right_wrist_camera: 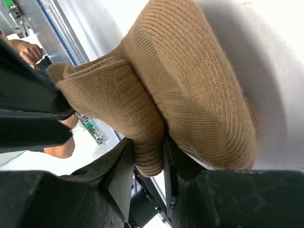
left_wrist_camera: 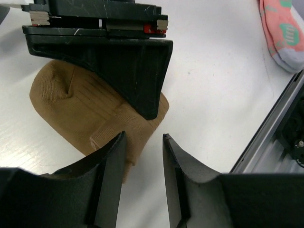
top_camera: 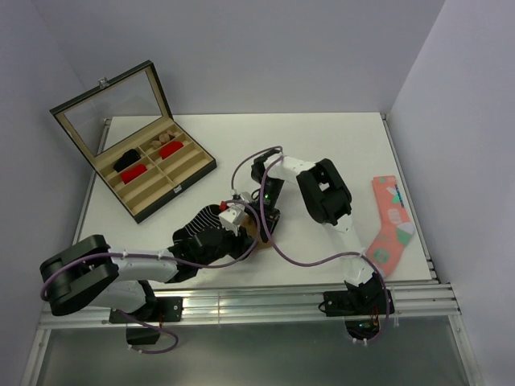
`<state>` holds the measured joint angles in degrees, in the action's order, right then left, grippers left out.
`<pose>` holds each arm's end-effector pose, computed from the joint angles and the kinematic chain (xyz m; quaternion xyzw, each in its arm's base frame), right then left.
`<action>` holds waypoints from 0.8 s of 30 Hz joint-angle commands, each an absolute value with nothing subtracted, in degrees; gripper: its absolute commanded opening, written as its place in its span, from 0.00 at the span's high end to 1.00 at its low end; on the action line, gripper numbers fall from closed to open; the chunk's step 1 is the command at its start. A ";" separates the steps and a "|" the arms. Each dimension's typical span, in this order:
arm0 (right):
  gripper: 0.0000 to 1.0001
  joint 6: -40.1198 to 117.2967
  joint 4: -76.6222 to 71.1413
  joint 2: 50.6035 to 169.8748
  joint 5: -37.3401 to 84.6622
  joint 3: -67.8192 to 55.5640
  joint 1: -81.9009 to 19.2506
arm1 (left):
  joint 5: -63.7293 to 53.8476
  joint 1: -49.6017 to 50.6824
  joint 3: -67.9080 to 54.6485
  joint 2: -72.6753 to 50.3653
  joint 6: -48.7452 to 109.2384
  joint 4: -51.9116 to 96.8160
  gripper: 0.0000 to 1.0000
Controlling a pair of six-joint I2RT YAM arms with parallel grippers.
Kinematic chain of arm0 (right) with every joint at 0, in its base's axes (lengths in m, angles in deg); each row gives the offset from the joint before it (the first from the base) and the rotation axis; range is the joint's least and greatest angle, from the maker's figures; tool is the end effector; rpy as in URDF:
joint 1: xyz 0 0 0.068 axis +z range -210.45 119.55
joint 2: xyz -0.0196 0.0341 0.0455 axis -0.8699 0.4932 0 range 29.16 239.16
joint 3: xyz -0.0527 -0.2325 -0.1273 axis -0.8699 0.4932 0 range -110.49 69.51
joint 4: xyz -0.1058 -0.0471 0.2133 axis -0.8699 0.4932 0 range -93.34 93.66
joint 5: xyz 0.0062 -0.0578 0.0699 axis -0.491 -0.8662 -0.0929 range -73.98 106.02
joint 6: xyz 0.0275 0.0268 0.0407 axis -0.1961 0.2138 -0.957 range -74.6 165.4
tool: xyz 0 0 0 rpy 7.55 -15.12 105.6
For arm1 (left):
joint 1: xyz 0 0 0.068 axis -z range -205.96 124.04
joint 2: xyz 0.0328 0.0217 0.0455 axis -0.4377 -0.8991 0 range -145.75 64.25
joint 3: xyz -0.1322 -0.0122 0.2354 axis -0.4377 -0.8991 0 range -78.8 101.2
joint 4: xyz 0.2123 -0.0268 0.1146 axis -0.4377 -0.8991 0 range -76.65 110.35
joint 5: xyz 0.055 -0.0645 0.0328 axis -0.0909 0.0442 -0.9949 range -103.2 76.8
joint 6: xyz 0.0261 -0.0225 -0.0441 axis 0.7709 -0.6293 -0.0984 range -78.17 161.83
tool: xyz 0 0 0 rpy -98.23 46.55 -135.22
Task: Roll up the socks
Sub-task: Roll the sock at the center of the board.
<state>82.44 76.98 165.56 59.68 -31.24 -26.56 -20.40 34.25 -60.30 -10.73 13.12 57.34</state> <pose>0.3026 0.2353 0.1196 0.4568 -0.7852 -0.3679 0.1985 0.1196 -0.1993 0.1741 0.1864 0.7942 -0.3669 0.4471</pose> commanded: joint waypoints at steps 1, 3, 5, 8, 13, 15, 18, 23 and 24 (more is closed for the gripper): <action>0.71 84.34 69.53 169.69 47.13 -31.48 -27.05 | -19.00 34.51 -59.37 -13.52 16.25 64.55 0.57; 0.71 84.34 69.70 169.78 46.87 -31.39 -27.05 | -19.26 34.51 -59.29 -15.19 16.86 66.05 0.57; 0.71 84.34 69.70 169.78 46.70 -31.30 -27.05 | -18.92 34.51 -59.03 -16.25 17.39 66.75 0.57; 0.71 84.34 69.70 169.78 46.43 -31.04 -27.05 | -18.82 34.42 -58.85 -18.71 17.48 68.25 0.56; 0.71 84.51 69.88 170.22 46.43 -31.13 -26.97 | -20.32 34.33 -58.85 -22.66 16.87 71.49 0.56; 0.71 84.43 69.70 170.49 46.17 -31.30 -26.97 | -21.02 34.33 -58.67 -23.72 16.78 72.37 0.55; 0.71 84.34 69.96 170.75 45.81 -31.48 -26.97 | -21.02 34.16 -58.06 -26.44 16.60 73.78 0.54; 0.71 84.69 70.14 170.31 45.90 -31.48 -26.79 | -20.85 33.46 -57.71 -28.38 16.51 75.02 0.54; 0.71 84.78 70.23 170.22 45.82 -31.48 -26.79 | -20.94 33.28 -58.05 -28.47 16.43 75.10 0.53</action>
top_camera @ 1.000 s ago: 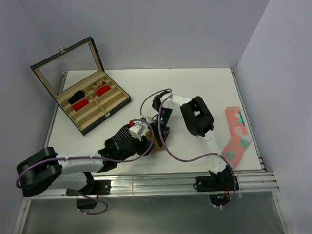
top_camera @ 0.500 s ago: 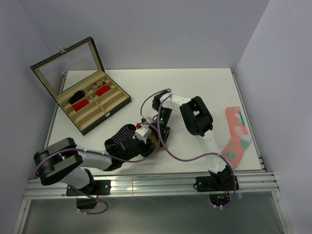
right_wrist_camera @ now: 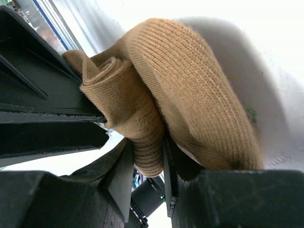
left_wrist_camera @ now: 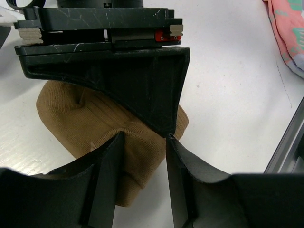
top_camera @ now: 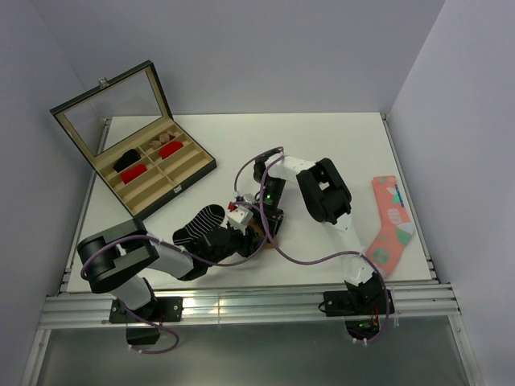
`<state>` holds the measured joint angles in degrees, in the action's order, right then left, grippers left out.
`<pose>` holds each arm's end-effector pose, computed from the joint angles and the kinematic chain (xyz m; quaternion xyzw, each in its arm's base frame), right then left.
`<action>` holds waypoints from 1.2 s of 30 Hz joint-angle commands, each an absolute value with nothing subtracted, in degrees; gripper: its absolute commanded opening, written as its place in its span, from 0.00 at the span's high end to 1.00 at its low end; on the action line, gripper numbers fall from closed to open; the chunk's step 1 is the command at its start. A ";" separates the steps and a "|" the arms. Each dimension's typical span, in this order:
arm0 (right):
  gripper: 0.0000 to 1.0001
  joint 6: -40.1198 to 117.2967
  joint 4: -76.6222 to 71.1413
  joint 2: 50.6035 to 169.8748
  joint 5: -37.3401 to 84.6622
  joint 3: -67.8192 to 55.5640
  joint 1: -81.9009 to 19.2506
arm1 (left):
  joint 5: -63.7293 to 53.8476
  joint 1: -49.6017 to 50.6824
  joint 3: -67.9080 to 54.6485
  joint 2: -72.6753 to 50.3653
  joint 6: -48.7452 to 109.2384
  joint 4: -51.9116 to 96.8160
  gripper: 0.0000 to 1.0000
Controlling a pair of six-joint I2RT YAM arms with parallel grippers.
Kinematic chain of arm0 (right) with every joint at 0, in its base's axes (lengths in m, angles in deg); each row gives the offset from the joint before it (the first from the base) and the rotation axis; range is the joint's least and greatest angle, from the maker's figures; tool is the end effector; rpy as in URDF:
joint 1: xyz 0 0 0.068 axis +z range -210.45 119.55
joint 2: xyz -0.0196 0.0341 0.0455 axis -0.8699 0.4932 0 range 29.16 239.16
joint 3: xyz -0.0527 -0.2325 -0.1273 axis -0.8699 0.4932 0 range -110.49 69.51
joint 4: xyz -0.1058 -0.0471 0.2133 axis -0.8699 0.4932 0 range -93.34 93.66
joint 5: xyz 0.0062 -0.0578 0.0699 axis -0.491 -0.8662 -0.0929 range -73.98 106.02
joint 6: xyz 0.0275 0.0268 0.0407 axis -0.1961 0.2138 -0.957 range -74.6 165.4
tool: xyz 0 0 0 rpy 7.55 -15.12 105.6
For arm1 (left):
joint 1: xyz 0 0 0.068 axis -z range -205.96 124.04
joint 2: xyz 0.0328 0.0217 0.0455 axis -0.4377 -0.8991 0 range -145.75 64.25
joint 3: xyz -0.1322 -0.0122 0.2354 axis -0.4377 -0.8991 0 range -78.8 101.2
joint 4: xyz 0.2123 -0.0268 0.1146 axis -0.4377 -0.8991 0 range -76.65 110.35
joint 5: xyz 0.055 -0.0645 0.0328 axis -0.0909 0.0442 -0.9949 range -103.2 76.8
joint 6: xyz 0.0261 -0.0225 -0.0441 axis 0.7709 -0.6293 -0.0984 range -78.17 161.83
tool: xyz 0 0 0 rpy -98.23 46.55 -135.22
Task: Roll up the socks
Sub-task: Roll the sock at the center of the board.
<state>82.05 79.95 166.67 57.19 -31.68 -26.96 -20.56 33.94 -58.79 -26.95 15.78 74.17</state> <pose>0.3017 0.2300 0.1154 0.4465 -0.7924 -0.3463 0.2298 0.1356 -0.2242 0.1477 0.1978 0.7804 -0.3650 0.4677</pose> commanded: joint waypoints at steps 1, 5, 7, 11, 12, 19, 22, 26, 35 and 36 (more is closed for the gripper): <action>0.71 84.60 70.23 170.22 45.73 -31.39 -26.79 | -21.37 32.93 -58.32 -28.39 16.25 75.37 0.53; 0.71 84.25 70.05 170.49 44.94 -31.48 -26.79 | -21.47 31.87 -59.20 -26.37 16.16 75.63 0.52; 0.71 84.25 70.14 170.66 44.59 -31.74 -26.79 | -21.20 31.61 -58.94 -24.36 17.21 74.32 0.52; 0.71 84.34 70.93 171.19 43.18 -32.97 -26.79 | -17.88 31.26 -56.65 -23.46 19.94 70.36 0.51; 0.71 84.77 72.15 171.54 43.09 -34.19 -26.79 | -16.99 31.17 -56.04 -23.20 20.20 70.10 0.51; 0.71 88.28 76.99 174.52 41.95 -40.00 -26.18 | -8.73 28.36 -54.72 -24.17 20.65 69.22 0.51; 0.71 88.99 78.05 175.41 41.95 -41.76 -26.00 | -9.07 27.83 -54.89 -24.26 20.47 68.95 0.51; 0.71 89.17 77.18 175.58 40.90 -41.85 -25.39 | -10.83 27.30 -56.03 -22.33 20.82 69.74 0.51; 0.71 89.00 77.61 175.85 41.07 -41.76 -24.94 | -9.43 27.13 -55.77 -14.85 22.05 64.65 0.50; 0.71 89.17 77.70 175.85 41.07 -41.76 -24.94 | -7.77 27.13 -55.16 -16.33 21.88 64.65 0.50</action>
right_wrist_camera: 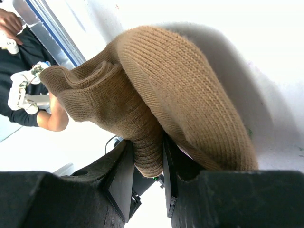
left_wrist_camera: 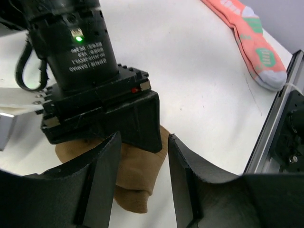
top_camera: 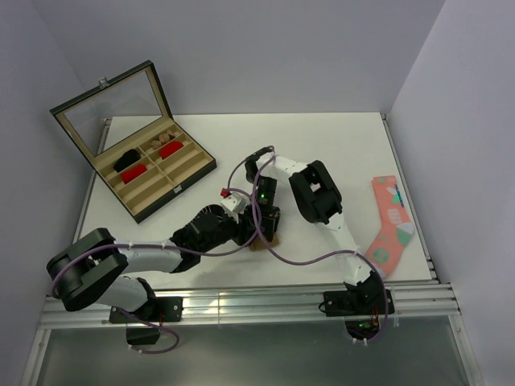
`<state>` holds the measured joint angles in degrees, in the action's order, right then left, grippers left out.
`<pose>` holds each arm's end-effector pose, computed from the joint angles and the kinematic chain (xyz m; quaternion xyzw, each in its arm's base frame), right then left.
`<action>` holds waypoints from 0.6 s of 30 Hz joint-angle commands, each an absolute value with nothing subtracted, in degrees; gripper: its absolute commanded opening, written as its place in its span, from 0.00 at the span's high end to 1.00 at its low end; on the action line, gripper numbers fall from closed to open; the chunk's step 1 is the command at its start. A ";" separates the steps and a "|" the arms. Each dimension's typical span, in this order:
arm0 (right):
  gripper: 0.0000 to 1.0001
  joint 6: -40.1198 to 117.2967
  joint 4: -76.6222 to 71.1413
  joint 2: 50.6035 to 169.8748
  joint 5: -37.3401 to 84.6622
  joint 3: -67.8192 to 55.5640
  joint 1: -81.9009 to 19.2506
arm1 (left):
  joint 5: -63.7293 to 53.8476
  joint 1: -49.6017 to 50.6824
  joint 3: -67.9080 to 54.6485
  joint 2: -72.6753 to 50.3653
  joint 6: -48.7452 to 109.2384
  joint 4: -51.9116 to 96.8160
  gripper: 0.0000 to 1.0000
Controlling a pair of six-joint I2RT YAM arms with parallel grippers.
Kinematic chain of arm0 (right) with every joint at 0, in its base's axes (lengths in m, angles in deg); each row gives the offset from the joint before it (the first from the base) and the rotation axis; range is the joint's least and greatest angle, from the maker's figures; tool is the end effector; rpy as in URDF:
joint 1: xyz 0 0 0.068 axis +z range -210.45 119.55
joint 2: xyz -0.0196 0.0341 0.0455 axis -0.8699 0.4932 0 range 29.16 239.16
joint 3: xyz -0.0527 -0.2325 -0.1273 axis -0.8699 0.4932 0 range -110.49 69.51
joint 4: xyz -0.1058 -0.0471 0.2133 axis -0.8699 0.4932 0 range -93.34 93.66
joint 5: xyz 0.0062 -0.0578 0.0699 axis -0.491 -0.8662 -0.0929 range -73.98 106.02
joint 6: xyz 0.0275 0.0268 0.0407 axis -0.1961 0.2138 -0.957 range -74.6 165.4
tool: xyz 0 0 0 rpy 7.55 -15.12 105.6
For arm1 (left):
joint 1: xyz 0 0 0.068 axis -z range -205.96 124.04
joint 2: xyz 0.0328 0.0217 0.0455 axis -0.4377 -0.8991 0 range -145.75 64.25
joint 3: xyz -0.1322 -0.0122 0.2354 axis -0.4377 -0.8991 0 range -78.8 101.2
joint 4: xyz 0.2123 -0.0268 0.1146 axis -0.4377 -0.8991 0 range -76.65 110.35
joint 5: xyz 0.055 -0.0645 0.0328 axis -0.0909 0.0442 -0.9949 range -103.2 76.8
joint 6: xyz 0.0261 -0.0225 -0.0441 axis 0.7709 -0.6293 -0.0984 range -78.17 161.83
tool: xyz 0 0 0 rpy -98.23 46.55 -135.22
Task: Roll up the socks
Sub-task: Roll the sock at the center of the board.
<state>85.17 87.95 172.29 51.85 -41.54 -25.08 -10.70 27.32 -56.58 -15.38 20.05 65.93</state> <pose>0.3079 0.2462 0.1136 0.4857 -0.7763 -0.3049 0.2617 0.1510 -0.2053 0.1903 0.2239 0.7432 -0.3974 0.4896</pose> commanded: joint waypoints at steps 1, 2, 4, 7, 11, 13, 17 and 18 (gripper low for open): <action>0.71 89.09 77.61 175.93 40.81 -41.68 -24.94 | -7.14 27.13 -55.07 -17.21 21.70 65.78 0.51; 0.71 89.17 77.61 176.02 40.81 -41.59 -24.94 | -6.70 27.21 -55.16 -17.92 21.35 66.66 0.50; 0.71 89.35 77.96 176.29 40.81 -41.59 -24.86 | -6.52 27.48 -55.68 -19.85 20.91 68.59 0.50; 0.71 89.35 78.05 176.55 40.81 -41.85 -24.86 | -6.00 27.57 -55.86 -22.32 20.65 71.41 0.51; 0.71 89.17 78.31 176.90 40.72 -42.46 -24.86 | -5.64 27.65 -55.77 -24.69 20.38 73.70 0.50; 0.71 89.00 78.40 177.17 40.63 -42.64 -24.77 | -5.47 27.65 -55.77 -25.92 20.56 74.92 0.50; 0.71 88.65 78.32 177.25 40.45 -42.73 -24.77 | -4.59 27.65 -55.77 -28.03 20.21 76.16 0.50; 0.71 88.65 78.40 177.25 40.37 -42.64 -24.77 | -4.41 27.65 -55.95 -28.73 19.77 76.94 0.50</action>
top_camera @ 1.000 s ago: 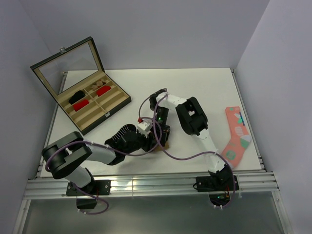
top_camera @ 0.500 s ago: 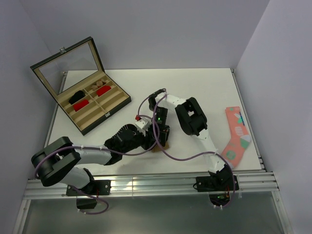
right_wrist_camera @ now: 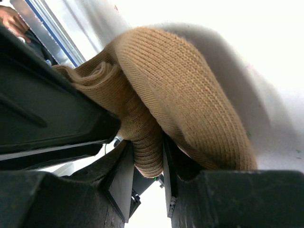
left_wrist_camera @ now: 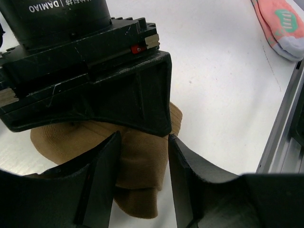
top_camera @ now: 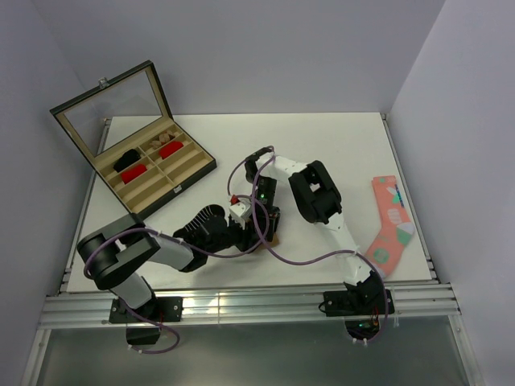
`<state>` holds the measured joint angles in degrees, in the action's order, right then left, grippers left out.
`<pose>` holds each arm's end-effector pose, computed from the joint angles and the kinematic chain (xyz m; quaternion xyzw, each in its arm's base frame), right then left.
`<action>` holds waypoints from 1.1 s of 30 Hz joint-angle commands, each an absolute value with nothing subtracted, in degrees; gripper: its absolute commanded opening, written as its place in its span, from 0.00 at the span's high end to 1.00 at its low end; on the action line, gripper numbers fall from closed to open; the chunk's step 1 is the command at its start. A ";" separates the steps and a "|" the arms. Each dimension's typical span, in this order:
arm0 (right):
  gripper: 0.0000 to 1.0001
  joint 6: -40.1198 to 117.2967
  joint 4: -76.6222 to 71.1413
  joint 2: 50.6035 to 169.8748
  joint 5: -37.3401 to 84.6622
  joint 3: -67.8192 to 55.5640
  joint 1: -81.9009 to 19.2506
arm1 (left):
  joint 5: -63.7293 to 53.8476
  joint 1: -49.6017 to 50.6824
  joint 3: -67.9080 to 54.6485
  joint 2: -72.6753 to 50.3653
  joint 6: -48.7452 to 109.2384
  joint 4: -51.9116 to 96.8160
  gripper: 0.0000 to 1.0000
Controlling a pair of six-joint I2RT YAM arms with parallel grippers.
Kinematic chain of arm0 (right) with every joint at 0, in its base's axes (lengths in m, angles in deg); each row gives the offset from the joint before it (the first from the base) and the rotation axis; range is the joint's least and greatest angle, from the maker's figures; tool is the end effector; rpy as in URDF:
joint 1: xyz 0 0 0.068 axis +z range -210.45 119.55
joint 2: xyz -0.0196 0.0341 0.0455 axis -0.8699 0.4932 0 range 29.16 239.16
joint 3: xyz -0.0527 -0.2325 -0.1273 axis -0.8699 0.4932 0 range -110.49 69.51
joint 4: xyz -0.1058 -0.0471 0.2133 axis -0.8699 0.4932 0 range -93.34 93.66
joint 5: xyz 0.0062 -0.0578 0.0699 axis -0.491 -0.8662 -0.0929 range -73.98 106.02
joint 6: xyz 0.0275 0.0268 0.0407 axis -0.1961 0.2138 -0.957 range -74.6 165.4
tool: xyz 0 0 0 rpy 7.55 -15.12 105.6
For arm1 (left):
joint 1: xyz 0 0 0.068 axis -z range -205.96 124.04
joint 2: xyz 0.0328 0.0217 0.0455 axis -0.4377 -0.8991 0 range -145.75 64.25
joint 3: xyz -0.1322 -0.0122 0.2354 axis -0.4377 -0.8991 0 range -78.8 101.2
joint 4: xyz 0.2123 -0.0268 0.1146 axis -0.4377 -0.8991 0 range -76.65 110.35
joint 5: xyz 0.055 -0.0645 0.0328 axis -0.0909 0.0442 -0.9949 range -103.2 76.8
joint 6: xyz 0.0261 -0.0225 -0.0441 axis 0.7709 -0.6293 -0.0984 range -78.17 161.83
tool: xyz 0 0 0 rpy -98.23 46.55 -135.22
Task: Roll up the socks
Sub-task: Roll the sock at the center of the board.
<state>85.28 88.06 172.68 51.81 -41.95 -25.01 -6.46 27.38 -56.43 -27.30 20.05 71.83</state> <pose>0.3084 0.2471 0.1124 0.4868 -0.7755 -0.3046 0.2623 0.1576 -0.2194 0.1517 0.2526 0.7663 -0.3966 0.4379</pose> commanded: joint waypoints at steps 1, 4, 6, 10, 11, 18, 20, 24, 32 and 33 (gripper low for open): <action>0.71 88.65 78.40 177.25 40.28 -42.64 -24.77 | -4.33 27.65 -56.12 -29.00 19.59 77.30 0.50; 0.71 88.56 78.31 177.34 40.19 -42.82 -24.77 | -3.62 27.65 -57.26 -29.79 18.45 79.40 0.50; 0.71 88.29 78.40 177.60 40.19 -43.08 -24.77 | -2.92 27.65 -57.62 -30.58 17.66 79.76 0.51; 0.71 88.12 78.05 177.61 40.45 -43.17 -24.68 | -1.78 27.65 -58.23 -32.25 16.43 81.08 0.51; 0.71 88.29 78.05 177.61 40.54 -43.00 -24.77 | -1.69 27.65 -58.93 -32.69 15.99 82.21 0.51; 0.71 87.85 77.44 177.17 40.98 -42.55 -24.77 | -1.07 27.74 -60.17 -35.50 13.27 84.86 0.52; 0.71 87.94 77.35 176.99 41.24 -42.12 -24.77 | -0.99 27.74 -60.08 -36.38 12.82 85.04 0.52; 0.71 87.77 76.47 176.29 41.95 -41.24 -24.77 | -1.86 27.92 -59.99 -37.79 11.33 85.38 0.55; 0.71 86.98 74.72 174.71 42.48 -39.66 -24.86 | -3.35 28.71 -59.11 -37.88 11.15 80.48 0.72; 0.71 86.89 74.54 174.62 42.48 -39.57 -24.77 | -3.45 28.80 -58.85 -37.79 11.24 79.60 0.74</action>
